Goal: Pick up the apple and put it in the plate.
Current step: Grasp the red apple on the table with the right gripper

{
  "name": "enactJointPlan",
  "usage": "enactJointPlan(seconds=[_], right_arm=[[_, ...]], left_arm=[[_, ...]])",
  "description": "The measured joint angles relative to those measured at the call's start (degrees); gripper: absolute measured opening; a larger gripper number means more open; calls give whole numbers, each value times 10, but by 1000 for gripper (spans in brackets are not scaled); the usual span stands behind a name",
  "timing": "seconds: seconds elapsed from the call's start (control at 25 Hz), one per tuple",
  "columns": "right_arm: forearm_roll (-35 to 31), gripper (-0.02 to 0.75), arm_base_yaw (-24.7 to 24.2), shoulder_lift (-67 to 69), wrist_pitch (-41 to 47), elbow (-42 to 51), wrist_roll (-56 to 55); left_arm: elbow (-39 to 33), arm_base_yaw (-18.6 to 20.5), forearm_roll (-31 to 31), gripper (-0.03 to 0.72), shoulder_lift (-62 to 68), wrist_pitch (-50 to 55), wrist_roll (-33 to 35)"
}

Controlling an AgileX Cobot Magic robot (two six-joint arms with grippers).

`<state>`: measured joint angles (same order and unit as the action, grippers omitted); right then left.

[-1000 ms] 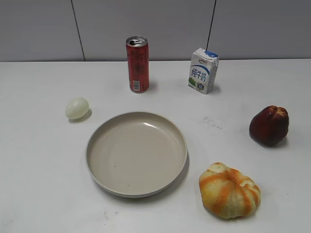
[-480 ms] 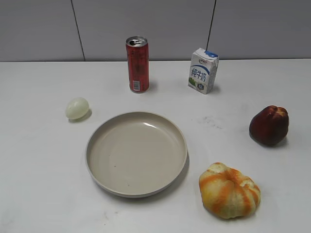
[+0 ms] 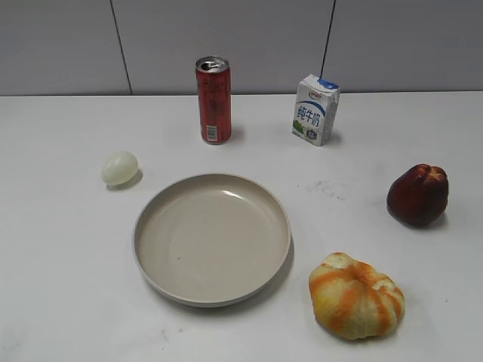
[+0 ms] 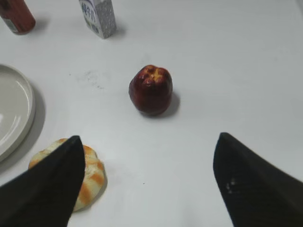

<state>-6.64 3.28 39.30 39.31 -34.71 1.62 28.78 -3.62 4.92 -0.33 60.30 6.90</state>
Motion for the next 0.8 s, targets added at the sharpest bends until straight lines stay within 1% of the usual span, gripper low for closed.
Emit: enactJointPlan(seconds=[0.16, 0.28, 0.44, 0.6, 0.8], right_arm=[[-22, 645, 0, 161, -1, -72, 0], [-27, 631, 0, 278, -1, -132, 0], [-27, 613, 0, 420, 25, -224, 0], [-16, 599, 0, 534, 49, -302, 0], [10, 594, 0, 646, 90, -363, 0]], left_arm=[[0, 0, 0, 524, 0, 0, 0], [0, 0, 0, 524, 0, 0, 0], [0, 0, 0, 524, 0, 0, 0], [0, 0, 0, 524, 0, 0, 0], [0, 0, 0, 524, 0, 0, 0]])
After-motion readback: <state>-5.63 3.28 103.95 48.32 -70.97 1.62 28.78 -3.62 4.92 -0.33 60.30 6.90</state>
